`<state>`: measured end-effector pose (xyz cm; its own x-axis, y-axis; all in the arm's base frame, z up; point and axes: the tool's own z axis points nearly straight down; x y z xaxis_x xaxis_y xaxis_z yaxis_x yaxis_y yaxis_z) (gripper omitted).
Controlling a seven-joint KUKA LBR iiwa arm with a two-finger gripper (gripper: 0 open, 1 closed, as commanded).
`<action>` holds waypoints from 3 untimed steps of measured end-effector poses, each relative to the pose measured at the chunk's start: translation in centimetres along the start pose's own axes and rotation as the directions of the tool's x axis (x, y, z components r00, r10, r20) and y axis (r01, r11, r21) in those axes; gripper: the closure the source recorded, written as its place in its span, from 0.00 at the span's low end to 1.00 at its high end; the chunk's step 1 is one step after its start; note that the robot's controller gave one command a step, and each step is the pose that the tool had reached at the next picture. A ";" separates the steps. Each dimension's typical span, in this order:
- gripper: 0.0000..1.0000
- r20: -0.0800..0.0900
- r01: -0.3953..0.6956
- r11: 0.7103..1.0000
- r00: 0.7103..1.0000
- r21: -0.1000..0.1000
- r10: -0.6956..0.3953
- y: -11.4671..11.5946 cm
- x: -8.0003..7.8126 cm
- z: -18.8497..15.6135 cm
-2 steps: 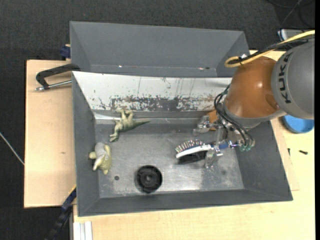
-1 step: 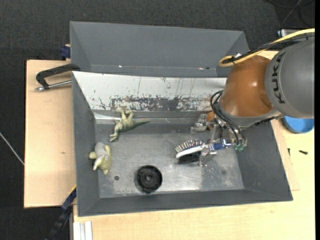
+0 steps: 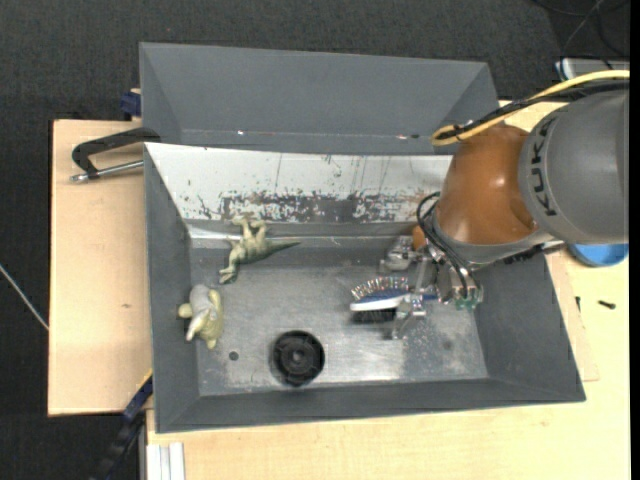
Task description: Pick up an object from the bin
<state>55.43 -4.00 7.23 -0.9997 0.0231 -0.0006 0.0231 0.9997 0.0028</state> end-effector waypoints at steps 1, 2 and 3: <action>0.00 0.000 0.001 1.000 1.000 0.001 -0.001 0.1 -0.1 -0.2; 1.00 0.013 0.001 1.000 1.000 0.002 -0.001 0.1 -0.4 -0.4; 1.00 0.005 0.001 1.000 1.000 0.002 -0.001 0.2 -0.6 -1.6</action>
Offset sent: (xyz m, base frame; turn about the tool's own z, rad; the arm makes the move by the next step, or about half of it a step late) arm 0.0000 0.0000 0.0000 0.0000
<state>56.00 -3.83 8.82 -0.9997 0.0224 -0.0058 0.0224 0.9997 0.0006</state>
